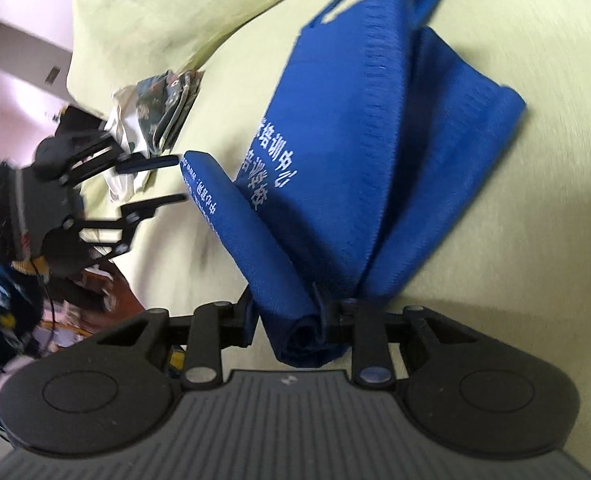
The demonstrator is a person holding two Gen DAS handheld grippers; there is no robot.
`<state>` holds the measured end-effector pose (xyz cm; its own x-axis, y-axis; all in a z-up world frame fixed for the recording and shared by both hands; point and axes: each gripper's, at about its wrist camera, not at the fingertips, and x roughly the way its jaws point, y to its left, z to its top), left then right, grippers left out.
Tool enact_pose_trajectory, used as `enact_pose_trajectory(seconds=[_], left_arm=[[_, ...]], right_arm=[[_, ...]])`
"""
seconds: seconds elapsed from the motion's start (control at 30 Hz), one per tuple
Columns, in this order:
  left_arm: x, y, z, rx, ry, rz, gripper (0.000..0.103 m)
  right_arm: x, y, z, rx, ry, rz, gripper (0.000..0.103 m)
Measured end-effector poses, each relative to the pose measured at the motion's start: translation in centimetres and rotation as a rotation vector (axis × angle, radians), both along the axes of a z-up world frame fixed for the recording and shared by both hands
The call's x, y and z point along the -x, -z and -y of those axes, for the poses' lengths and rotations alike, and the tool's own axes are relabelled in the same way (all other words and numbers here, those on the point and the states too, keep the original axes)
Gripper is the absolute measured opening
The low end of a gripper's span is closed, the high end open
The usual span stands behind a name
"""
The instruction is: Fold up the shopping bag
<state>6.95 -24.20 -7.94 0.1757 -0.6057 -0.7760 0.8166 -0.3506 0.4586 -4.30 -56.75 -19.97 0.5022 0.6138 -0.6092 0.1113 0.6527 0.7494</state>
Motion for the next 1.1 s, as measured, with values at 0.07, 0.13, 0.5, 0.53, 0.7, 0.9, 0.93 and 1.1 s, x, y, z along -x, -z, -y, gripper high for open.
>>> enact_pose_trajectory(seconds=[0.07,0.13,0.5,0.53,0.7,0.9,0.93,1.1], left_arm=[[1.1,-0.1,0.3,0.012,0.046,0.015,0.03],[1.9,0.2,0.8,0.013,0.075,0.025,0.03],[1.3,3.3,3.6,-0.055,0.081,0.036,0.025],[1.3,3.5,3.8,-0.063,0.073,0.033,0.021],[1.0,4.4,5.2,-0.1,0.004,-0.019,0.0],[1.6,4.5,5.0,-0.088,-0.014,-0.01,0.0],[1.7,4.5,4.9,-0.086,-0.015,-0.009,0.0],[2.0,4.3,4.7,-0.086,-0.015,-0.003,0.0]], right_arm=[[-0.5,0.2,0.3,-0.021,0.001,-0.031,0.023],[-1.1,0.3,0.4,-0.034,0.0,-0.06,0.023],[-3.7,0.9,1.0,-0.084,0.0,-0.183,0.021],[-3.8,0.9,1.1,-0.089,0.004,-0.192,0.021],[-3.5,0.1,0.9,-0.064,0.097,-0.182,0.022],[0.2,-5.3,-6.0,0.554,0.282,0.062,0.044],[1.0,-5.8,-7.7,0.683,0.304,0.11,0.044],[2.7,-5.0,-15.4,1.04,0.225,0.309,0.013]])
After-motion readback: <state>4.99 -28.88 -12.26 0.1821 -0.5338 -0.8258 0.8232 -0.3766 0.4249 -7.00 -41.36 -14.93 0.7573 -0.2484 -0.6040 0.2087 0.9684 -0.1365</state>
